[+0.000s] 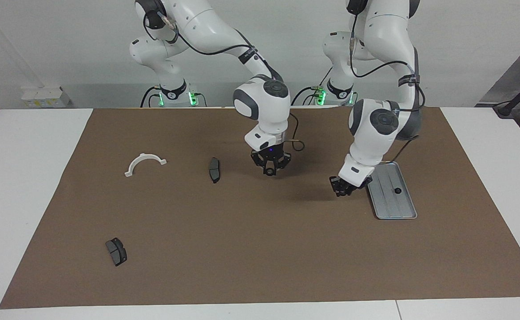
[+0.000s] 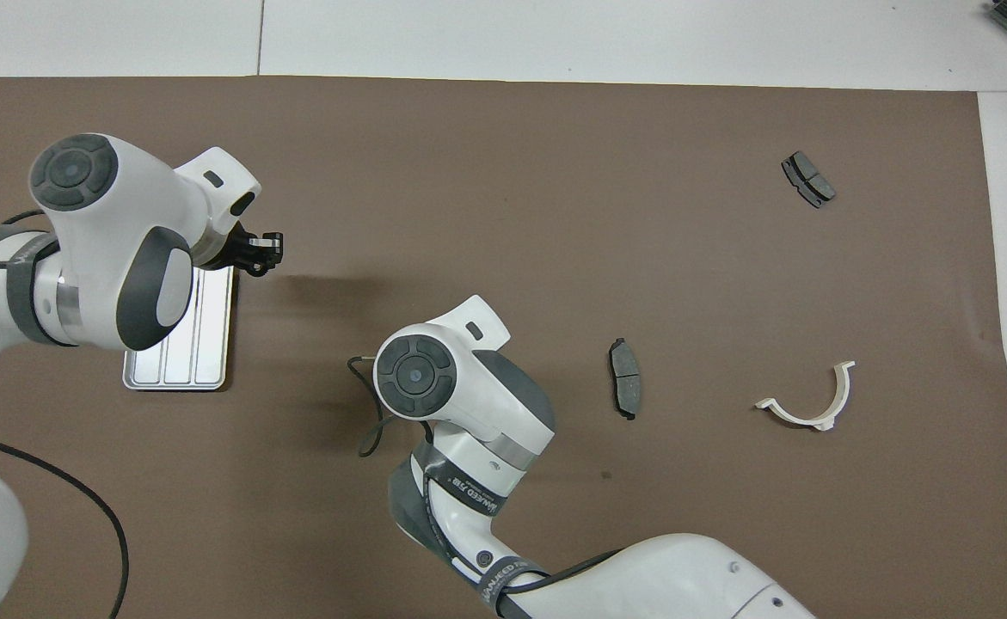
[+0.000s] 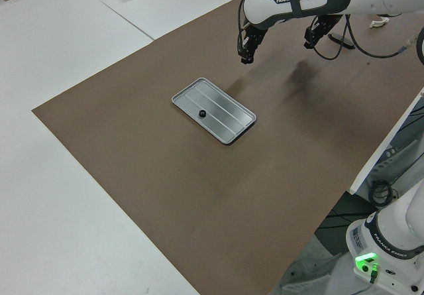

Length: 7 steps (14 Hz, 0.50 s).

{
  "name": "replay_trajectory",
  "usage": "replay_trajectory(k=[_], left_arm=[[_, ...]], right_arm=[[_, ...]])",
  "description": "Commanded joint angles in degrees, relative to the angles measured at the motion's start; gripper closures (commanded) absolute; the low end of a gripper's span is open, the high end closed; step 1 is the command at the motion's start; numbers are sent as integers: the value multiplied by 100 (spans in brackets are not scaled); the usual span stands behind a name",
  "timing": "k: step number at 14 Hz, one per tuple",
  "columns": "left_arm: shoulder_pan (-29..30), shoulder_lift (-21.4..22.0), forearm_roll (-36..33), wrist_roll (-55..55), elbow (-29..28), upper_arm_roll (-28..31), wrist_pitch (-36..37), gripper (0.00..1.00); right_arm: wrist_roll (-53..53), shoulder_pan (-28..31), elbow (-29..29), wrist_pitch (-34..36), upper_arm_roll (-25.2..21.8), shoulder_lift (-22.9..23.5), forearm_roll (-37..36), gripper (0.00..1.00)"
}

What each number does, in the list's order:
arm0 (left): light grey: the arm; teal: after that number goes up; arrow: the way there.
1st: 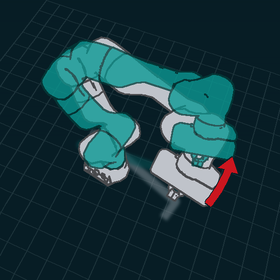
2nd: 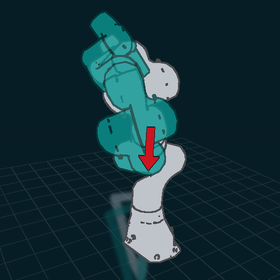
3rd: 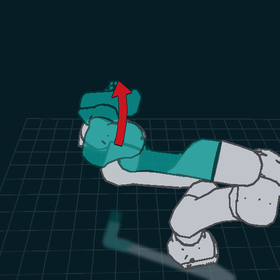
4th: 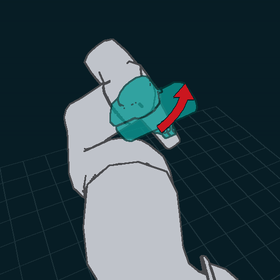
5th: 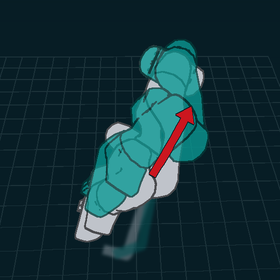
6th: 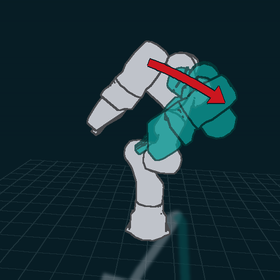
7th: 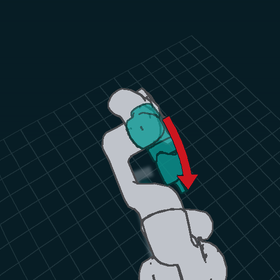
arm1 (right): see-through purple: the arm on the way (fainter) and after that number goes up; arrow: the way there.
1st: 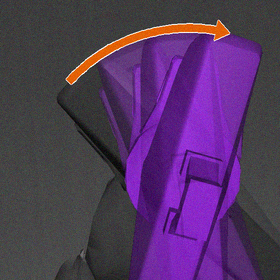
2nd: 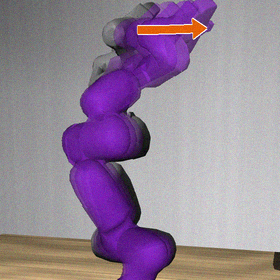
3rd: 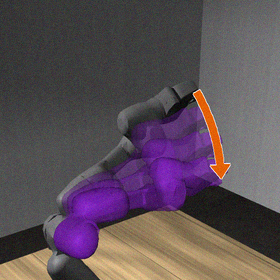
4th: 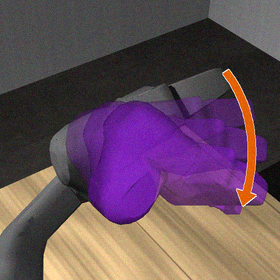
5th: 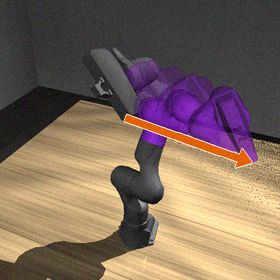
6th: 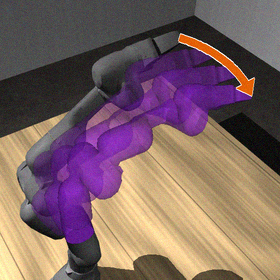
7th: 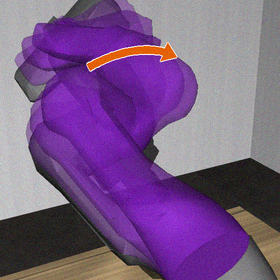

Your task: Place bearing gear from tray to pile

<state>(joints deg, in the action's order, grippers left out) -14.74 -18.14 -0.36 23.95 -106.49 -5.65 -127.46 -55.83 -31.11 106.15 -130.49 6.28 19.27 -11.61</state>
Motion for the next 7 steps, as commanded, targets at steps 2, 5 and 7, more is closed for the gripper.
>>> replay_trajectory(k=[2, 5, 7], left_arm=[[-888, 152, 63, 881, -590, 99, -558, 89], [-1416, 249, 72, 1348, -1022, 99, -1043, 85], [-1506, 276, 63, 1340, -1040, 73, -930, 31]], right_arm=[[1150, 999, 1547, -310, 66, -1310, -18, 100], [2345, 1842, 1900, -328, 66, -1523, 1, 100], [3049, 2396, 1962, -485, 66, -1488, 44, 100]])
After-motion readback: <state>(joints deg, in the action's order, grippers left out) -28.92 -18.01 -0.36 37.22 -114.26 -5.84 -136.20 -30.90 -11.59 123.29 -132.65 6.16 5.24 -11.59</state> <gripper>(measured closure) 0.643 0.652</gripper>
